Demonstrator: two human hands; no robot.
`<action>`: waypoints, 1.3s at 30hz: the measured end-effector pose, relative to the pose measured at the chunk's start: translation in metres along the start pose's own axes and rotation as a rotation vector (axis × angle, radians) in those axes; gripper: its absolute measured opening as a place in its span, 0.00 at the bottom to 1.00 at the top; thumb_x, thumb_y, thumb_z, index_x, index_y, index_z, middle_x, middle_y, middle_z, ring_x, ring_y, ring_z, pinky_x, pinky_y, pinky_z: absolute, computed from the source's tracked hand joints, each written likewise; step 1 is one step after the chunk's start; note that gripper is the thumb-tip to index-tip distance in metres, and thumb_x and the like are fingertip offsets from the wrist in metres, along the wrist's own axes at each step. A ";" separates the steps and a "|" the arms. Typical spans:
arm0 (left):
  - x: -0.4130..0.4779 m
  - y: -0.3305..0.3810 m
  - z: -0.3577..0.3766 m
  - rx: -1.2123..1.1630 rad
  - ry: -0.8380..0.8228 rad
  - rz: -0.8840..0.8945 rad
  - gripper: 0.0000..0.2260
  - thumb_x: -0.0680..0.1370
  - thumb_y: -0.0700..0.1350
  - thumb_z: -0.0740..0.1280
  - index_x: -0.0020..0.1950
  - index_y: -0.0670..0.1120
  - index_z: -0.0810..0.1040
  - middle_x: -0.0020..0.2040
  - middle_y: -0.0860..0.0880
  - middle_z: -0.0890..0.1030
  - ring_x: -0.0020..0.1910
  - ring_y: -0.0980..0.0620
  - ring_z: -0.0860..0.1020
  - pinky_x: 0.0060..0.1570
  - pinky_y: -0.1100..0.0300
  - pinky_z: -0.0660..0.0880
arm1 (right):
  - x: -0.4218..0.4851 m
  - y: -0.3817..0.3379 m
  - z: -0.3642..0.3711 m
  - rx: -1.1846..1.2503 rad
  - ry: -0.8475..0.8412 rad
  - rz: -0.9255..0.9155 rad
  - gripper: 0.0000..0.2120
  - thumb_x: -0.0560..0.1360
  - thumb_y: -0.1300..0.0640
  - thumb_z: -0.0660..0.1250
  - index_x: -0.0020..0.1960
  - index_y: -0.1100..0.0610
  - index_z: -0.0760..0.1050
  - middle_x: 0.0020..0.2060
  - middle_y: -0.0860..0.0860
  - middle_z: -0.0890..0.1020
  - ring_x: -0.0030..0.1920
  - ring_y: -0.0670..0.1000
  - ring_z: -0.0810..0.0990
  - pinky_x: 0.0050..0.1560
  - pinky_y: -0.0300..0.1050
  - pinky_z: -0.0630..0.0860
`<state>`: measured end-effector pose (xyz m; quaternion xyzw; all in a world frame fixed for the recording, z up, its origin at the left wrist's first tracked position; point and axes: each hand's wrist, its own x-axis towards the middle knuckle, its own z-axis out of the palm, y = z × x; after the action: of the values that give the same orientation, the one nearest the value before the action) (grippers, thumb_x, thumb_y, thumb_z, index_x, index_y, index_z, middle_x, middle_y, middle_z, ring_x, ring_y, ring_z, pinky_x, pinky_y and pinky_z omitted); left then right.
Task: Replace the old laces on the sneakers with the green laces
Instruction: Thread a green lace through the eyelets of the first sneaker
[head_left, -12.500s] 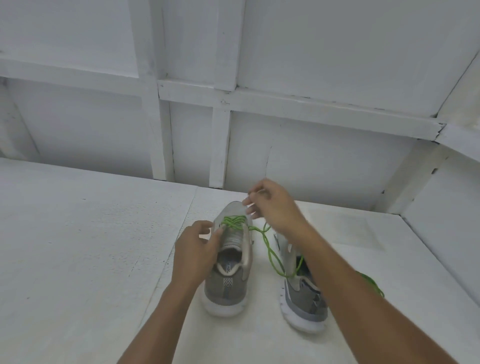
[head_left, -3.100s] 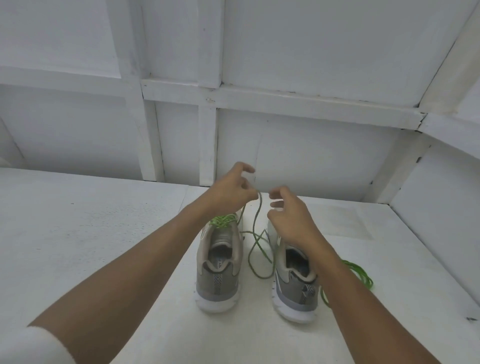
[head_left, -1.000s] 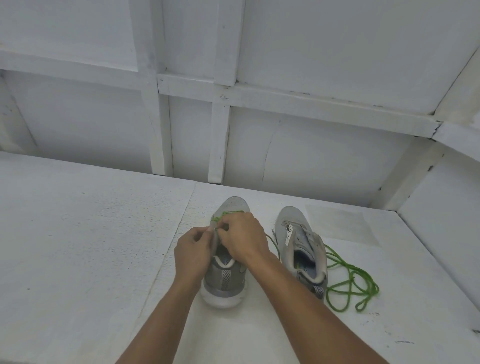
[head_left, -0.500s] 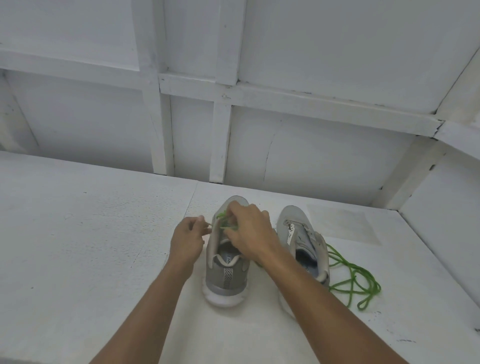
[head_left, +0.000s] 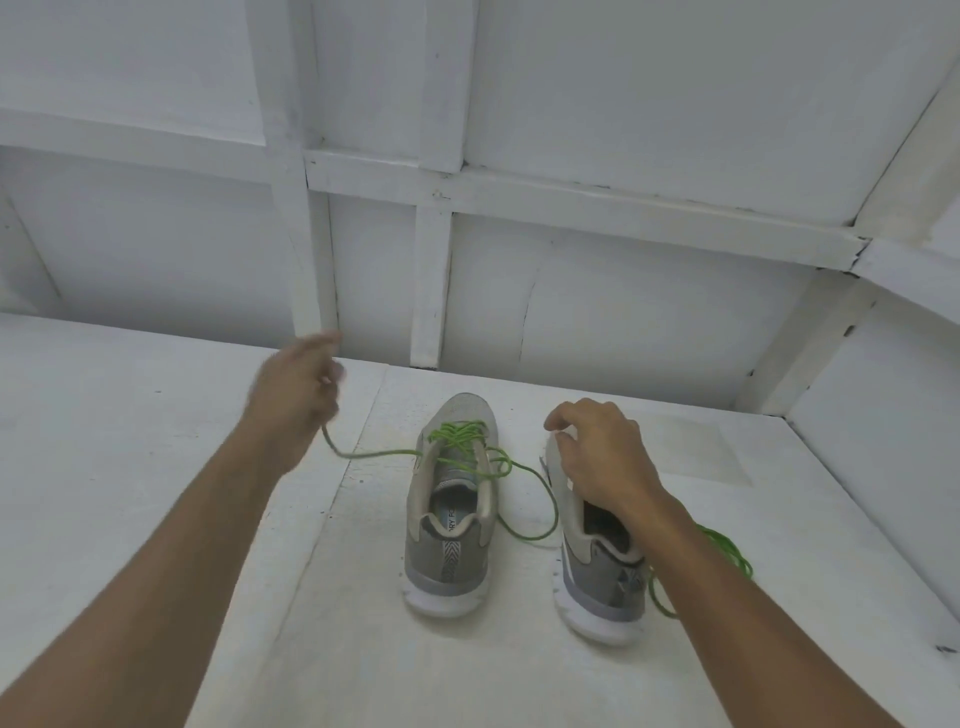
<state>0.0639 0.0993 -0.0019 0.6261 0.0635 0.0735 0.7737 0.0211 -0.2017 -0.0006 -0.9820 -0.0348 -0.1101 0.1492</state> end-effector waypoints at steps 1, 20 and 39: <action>-0.007 -0.009 0.007 0.335 -0.129 -0.003 0.08 0.78 0.44 0.65 0.56 0.48 0.79 0.31 0.51 0.75 0.23 0.56 0.65 0.23 0.66 0.60 | 0.000 -0.002 0.001 -0.023 -0.033 -0.010 0.13 0.80 0.57 0.60 0.61 0.49 0.77 0.59 0.46 0.78 0.63 0.52 0.70 0.63 0.51 0.64; 0.004 0.025 -0.007 1.088 -0.346 0.128 0.09 0.81 0.51 0.62 0.47 0.50 0.79 0.43 0.59 0.84 0.35 0.54 0.80 0.40 0.58 0.74 | -0.005 -0.028 0.018 -0.144 -0.184 -0.037 0.12 0.80 0.57 0.55 0.55 0.52 0.76 0.47 0.49 0.83 0.49 0.54 0.74 0.56 0.49 0.62; 0.008 0.023 0.087 0.908 -0.645 0.268 0.31 0.79 0.52 0.66 0.78 0.59 0.54 0.54 0.57 0.83 0.56 0.57 0.79 0.60 0.61 0.72 | 0.007 -0.095 0.031 1.024 -0.104 0.273 0.06 0.75 0.51 0.69 0.46 0.53 0.82 0.43 0.49 0.85 0.46 0.49 0.81 0.48 0.43 0.76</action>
<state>0.0873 0.0220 0.0387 0.8890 -0.2303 -0.0583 0.3913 0.0246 -0.1019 -0.0004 -0.7832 0.0367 -0.0095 0.6206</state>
